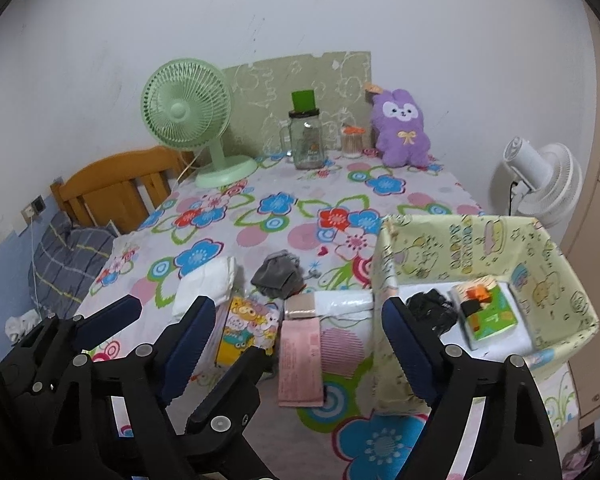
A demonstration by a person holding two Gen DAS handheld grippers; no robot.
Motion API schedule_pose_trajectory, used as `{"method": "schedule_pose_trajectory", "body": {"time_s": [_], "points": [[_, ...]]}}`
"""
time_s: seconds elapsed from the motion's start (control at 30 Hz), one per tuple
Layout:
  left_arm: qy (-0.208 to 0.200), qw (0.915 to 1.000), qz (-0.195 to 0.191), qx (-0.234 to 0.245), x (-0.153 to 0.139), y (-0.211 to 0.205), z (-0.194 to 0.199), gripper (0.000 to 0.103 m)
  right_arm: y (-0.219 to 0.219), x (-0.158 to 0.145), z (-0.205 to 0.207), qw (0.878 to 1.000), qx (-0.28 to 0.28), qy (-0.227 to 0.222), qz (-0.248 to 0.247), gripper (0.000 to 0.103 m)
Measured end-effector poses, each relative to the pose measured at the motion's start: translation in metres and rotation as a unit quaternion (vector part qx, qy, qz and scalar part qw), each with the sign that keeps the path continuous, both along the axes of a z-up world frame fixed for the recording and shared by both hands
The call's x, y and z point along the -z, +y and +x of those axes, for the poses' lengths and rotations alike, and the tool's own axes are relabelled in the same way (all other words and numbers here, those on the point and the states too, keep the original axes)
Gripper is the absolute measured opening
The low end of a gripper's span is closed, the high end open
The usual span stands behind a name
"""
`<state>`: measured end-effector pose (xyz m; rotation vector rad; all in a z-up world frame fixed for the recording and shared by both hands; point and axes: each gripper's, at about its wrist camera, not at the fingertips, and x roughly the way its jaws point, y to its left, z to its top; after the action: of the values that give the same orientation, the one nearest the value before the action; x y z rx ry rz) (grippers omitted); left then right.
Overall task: Organize soft objects
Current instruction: 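Withdraw both open tools from the gift box back over the table, then grasp the clear plastic tube with the left tool while the right tool reaches the pink envelope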
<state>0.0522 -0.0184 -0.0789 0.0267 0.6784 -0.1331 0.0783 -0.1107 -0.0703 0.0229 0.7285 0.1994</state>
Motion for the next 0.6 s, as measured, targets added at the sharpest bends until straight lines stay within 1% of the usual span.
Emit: {"method": "schedule_pose_trajectory", "body": {"time_s": [0.23,0.43,0.57,0.6], "points": [[0.019,0.9998,-0.007,-0.008,0.017,0.011,0.004,0.094,0.012,0.016,0.001,1.000,-0.005,0.012,-0.014,0.077],[0.037,0.9992,-0.005,-0.015,0.032,0.017,0.009,0.092,0.015,0.033,0.007,0.999,-0.004,0.035,-0.012,0.072],[0.051,0.9985,-0.008,-0.019,0.041,0.020,0.015,0.090,0.018,0.042,0.010,0.999,0.001,0.039,-0.024,0.065],[0.052,0.9984,-0.009,-0.019,0.043,0.020,0.015,0.090,0.018,0.043,0.011,0.999,0.001,0.040,-0.025,0.065]]}}
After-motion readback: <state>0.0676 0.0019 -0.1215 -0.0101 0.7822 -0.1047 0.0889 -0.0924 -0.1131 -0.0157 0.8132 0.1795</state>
